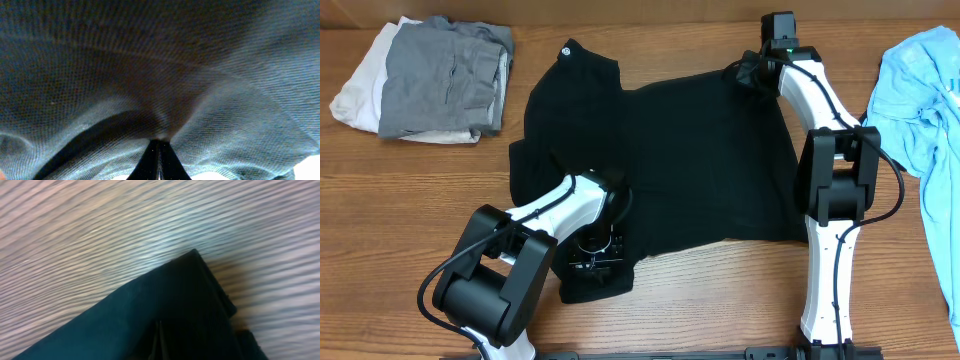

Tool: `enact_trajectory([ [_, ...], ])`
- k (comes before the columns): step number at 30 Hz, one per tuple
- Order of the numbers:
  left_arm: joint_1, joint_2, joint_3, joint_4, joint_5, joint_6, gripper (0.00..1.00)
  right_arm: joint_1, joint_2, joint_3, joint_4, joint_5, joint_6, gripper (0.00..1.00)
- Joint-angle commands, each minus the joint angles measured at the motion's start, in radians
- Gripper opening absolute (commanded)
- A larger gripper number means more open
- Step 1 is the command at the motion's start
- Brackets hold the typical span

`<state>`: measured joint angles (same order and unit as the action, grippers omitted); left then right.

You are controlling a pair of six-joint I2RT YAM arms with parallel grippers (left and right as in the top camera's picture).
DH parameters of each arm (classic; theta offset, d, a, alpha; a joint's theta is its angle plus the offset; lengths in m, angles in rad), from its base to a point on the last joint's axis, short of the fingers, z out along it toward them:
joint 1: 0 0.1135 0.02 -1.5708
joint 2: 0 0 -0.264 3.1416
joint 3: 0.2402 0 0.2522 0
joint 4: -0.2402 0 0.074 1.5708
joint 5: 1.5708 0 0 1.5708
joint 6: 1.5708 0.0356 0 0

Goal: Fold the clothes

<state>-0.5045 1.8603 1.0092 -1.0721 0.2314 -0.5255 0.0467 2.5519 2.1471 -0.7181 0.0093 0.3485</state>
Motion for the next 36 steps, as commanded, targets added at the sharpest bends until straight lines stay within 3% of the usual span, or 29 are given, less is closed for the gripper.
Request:
enact_trajectory([
  [1, -0.013, 0.005, -0.036, -0.005, -0.028, -0.021, 0.04, -0.067, 0.064, -0.018, -0.047, 0.166, 0.027, 0.04],
  [13, -0.061, -0.006, -0.027, 0.001, -0.032, 0.004, 0.04, -0.153, 0.061, 0.059, -0.146, 0.082, 0.044, 0.04],
  [21, -0.068, -0.156, 0.053, -0.003, -0.098, 0.037, 0.04, -0.153, 0.029, 0.407, -0.417, 0.082, 0.102, 0.04],
  [23, -0.068, -0.207, 0.089, -0.004, -0.118, 0.053, 0.04, -0.153, -0.002, 0.498, -0.497, 0.082, 0.138, 0.08],
  [25, -0.068, -0.257, 0.136, -0.004, -0.149, 0.058, 0.06, -0.153, -0.043, 0.584, -0.583, 0.072, 0.158, 0.18],
  [28, -0.066, -0.303, 0.207, -0.005, -0.189, 0.078, 0.17, -0.153, -0.109, 0.686, -0.695, 0.026, 0.161, 0.44],
  [29, -0.065, -0.314, 0.236, -0.005, -0.204, 0.092, 0.23, -0.153, -0.13, 0.714, -0.731, 0.011, 0.161, 0.7],
  [30, -0.065, -0.322, 0.266, -0.005, -0.225, 0.103, 0.36, -0.153, -0.156, 0.746, -0.774, -0.008, 0.161, 0.86],
  [31, -0.065, -0.325, 0.294, -0.005, -0.247, 0.104, 0.58, -0.153, -0.18, 0.773, -0.809, -0.035, 0.16, 1.0],
  [32, -0.065, -0.325, 0.324, -0.008, -0.259, 0.104, 0.7, -0.153, -0.203, 0.794, -0.843, -0.063, 0.151, 1.0],
  [35, -0.064, -0.325, 0.389, -0.017, -0.261, 0.111, 0.84, -0.153, -0.267, 0.83, -0.971, -0.09, 0.149, 1.0],
  [36, -0.064, -0.325, 0.401, -0.024, -0.261, 0.111, 0.84, -0.153, -0.284, 0.829, -0.977, -0.107, 0.124, 1.0],
])
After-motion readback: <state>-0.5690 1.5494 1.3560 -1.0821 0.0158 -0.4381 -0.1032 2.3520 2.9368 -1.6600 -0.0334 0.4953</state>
